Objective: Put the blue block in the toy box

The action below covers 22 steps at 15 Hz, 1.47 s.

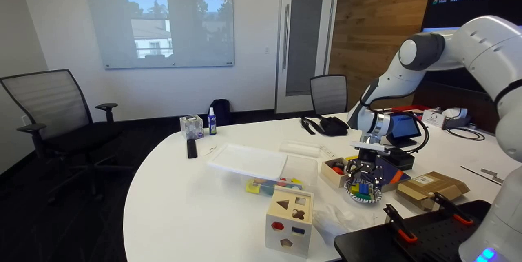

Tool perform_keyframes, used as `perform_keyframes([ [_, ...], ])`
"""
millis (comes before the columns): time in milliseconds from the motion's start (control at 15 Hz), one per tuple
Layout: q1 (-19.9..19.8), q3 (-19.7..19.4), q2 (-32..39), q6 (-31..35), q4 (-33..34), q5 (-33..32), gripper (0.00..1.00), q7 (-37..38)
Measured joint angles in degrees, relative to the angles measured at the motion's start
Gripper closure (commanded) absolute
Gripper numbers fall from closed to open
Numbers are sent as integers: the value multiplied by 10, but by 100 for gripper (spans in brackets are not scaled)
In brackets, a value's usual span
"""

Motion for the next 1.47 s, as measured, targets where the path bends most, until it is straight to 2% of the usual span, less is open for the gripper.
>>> perform_keyframes([
  [67, 0, 0, 0, 2, 0, 0, 26, 0],
  [467, 2, 0, 0, 15, -6, 0, 73, 1],
  [600, 5, -1, 0, 15, -7, 0, 84, 2],
  [933, 14, -6, -2, 15, -7, -4, 84, 4],
  [1133, 31, -8, -13, 11, -9, -19, 84, 31],
  [1467, 106, -5, -76, 2, -53, -32, 84, 134],
])
